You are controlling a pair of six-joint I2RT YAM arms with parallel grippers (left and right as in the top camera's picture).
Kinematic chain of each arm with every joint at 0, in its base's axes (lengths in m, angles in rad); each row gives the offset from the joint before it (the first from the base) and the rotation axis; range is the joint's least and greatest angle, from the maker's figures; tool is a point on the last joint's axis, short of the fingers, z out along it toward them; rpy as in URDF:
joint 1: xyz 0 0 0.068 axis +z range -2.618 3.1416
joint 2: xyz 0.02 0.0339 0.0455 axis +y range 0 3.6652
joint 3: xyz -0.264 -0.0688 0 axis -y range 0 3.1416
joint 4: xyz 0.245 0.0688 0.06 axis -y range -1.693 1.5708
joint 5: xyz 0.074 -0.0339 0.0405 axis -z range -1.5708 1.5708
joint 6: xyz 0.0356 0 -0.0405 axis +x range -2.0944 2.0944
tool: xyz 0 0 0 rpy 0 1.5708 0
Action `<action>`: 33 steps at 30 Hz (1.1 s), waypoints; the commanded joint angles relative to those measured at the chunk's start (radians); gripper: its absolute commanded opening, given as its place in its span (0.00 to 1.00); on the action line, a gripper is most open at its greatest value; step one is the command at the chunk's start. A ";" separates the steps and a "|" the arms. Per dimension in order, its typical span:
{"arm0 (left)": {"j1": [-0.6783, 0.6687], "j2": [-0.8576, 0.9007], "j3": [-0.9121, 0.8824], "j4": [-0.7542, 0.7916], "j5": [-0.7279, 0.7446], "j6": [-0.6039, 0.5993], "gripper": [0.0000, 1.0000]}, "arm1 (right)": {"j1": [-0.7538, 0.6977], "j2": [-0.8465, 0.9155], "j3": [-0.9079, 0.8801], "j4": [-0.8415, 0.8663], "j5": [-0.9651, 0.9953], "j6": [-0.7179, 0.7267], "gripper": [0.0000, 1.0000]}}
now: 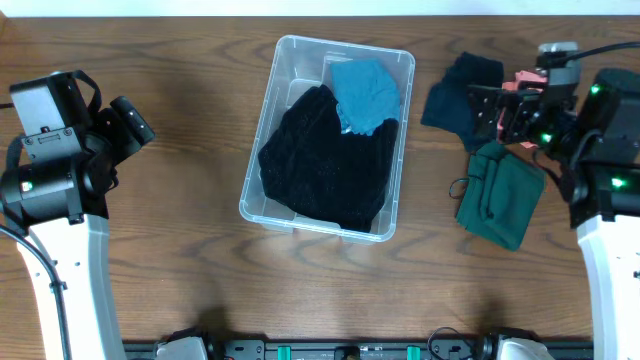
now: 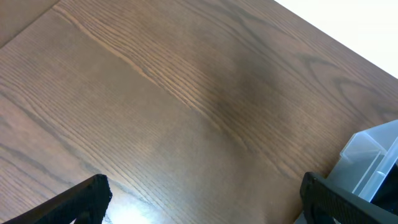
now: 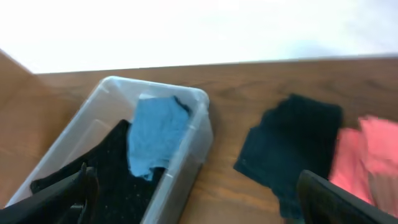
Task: Pack container
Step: 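Reach the right gripper over the dark green garment and lower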
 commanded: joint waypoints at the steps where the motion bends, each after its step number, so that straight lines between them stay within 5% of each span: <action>1: 0.003 0.005 -0.005 -0.002 -0.012 0.020 0.98 | -0.112 0.019 0.013 -0.054 0.011 0.064 0.99; 10: 0.003 0.005 -0.005 -0.002 -0.012 0.021 0.98 | -0.366 0.175 0.013 -0.076 -0.021 -0.045 0.99; 16: 0.003 0.005 -0.005 -0.002 -0.012 0.020 0.98 | -0.383 0.302 0.013 -0.101 -0.035 -0.064 0.96; 27: 0.003 0.005 -0.005 -0.002 -0.012 0.020 0.98 | -0.470 0.317 0.006 -0.399 0.098 -0.010 0.99; 33: 0.003 0.005 -0.005 -0.002 -0.012 0.020 0.98 | -0.544 0.321 -0.065 -0.356 0.110 -0.038 0.99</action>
